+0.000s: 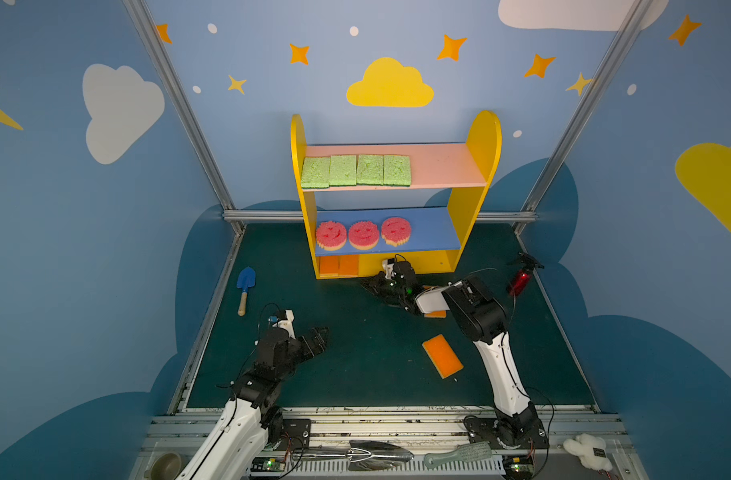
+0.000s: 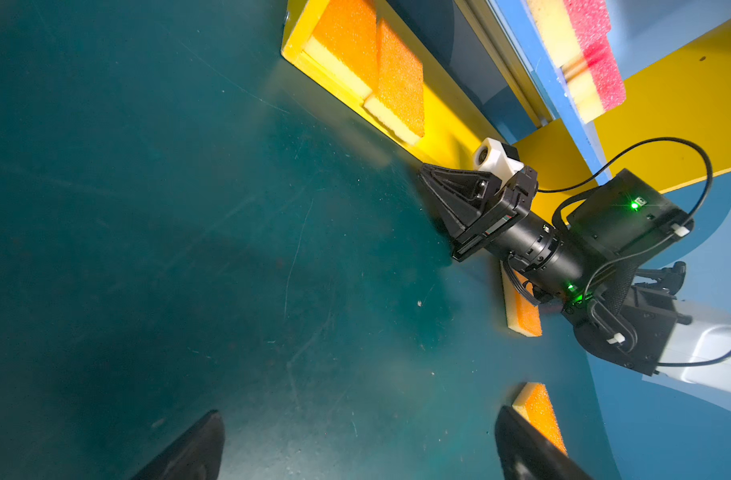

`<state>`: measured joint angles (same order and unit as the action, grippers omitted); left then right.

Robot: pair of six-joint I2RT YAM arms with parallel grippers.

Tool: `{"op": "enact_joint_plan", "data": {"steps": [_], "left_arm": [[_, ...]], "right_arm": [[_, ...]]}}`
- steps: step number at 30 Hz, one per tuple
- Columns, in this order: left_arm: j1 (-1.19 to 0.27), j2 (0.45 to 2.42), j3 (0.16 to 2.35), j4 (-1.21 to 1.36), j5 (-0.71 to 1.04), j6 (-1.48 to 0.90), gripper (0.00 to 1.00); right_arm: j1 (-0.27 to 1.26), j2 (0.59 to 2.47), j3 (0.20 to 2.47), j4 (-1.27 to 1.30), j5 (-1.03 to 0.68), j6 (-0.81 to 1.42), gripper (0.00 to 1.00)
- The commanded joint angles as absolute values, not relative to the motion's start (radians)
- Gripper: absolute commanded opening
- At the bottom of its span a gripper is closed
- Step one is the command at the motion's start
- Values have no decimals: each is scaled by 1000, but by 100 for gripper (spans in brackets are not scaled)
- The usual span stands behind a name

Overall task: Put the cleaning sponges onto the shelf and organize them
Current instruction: 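Stand the sponge upright beside the first orange sponge at the shelf base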

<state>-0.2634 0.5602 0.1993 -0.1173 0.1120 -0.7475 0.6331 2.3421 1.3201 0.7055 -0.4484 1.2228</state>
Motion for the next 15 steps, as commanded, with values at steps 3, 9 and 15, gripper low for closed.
{"op": "enact_joint_plan", "data": {"steps": [3,9,15], "left_arm": [[-259,545,189,-135,107,-738,100],[-258,546,189,-133,106,-737,100],[-258,553,191,-130,107,-734,100]], "right_arm": [[666,2398,1352,624,-429,1222,0],[678,2422,1380,627,-400,1245,0],[677,2427,1392,599,-346,1247,0]]}}
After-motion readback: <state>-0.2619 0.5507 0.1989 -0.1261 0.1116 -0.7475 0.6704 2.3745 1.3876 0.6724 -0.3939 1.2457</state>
